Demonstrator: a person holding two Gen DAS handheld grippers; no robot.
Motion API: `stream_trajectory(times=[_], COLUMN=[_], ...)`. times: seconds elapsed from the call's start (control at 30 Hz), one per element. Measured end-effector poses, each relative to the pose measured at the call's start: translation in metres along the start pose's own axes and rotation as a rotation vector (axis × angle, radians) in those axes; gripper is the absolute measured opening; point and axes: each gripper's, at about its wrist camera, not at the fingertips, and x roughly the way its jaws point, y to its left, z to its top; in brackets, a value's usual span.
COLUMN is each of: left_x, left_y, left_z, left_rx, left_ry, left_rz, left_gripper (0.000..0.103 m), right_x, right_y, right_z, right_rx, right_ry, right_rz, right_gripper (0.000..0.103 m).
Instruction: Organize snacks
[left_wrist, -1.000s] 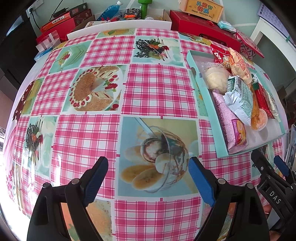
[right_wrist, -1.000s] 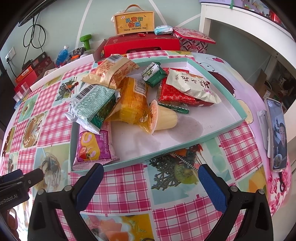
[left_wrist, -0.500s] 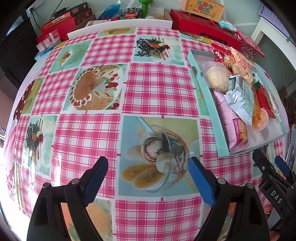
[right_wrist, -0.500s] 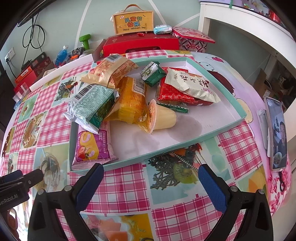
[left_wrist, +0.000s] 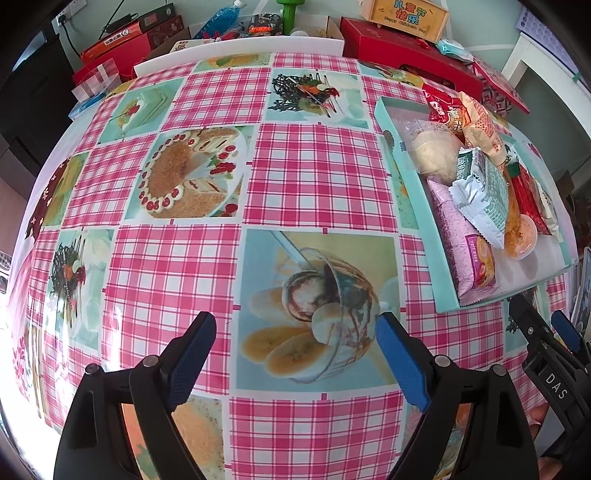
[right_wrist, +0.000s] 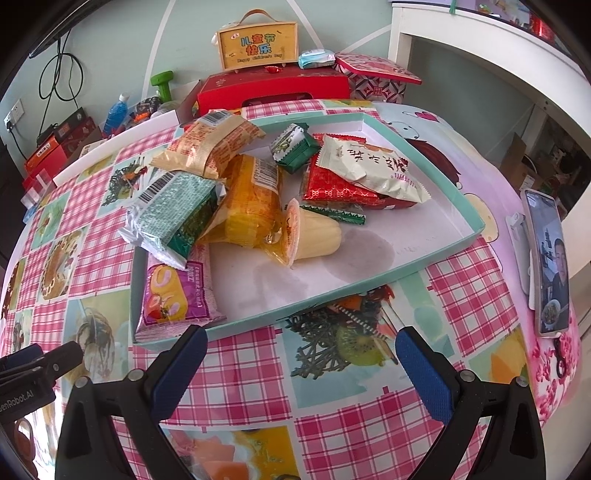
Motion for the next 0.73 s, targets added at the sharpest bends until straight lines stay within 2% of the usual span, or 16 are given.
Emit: stream_trajectory(times=[0.3,0.73], left_x=[-0.0053,-0.0027], left_y=[-0.0054,-0.0059], left_z=[0.0003,0.0013], left_rx=[0.021,0.025], left_ry=[-0.032,-0.023], left_rz=[0.004,-0.006], left_gripper=[0.089,0.089], right_x=[-0.0009,-0.0002], right_y=[-0.0042,-0.0033], right_z=[0.0008,-0.0002], right_rx=[0.022,0.02], right_ry=[-0.005,-0.002], right_rz=[-0.01,-0.01], right_gripper=[0.103,0.103])
